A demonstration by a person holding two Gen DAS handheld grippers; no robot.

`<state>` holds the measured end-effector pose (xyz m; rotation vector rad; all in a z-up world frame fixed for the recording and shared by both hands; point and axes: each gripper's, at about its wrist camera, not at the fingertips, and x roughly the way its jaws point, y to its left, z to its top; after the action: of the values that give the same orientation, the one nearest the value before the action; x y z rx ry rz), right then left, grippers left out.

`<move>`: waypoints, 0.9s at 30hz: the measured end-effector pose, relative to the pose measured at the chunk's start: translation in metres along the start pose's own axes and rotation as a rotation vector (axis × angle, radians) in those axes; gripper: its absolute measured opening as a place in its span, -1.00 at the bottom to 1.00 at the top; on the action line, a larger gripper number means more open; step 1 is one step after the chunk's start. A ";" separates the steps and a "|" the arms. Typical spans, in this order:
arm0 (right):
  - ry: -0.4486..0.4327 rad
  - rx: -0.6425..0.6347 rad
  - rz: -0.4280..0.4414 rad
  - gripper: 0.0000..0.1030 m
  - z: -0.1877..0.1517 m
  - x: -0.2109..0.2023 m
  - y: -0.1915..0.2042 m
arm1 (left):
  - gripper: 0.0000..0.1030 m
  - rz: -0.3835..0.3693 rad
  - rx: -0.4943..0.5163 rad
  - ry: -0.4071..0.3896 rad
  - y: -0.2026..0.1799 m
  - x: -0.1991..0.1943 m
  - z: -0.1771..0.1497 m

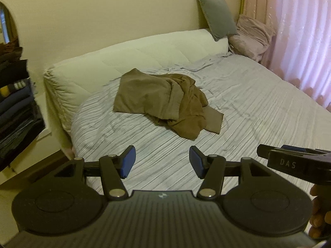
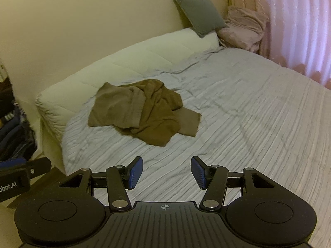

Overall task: Fold clothes
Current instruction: 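Move both open tools toward the olive-brown clothing pile on the bed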

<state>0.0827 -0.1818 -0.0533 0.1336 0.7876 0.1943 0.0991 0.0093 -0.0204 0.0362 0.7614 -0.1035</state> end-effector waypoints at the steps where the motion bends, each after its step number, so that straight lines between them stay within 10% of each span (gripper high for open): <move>1: 0.005 0.005 -0.007 0.08 0.004 0.007 0.001 | 0.03 -0.005 0.004 0.006 0.003 0.007 0.004; 27: 0.163 0.190 -0.042 0.08 0.061 0.198 0.005 | 0.03 -0.108 0.084 0.169 0.068 0.219 0.102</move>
<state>0.2615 -0.1353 -0.1462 0.2836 0.9702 0.0908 0.3338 0.0518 -0.0985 0.0846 0.9275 -0.2379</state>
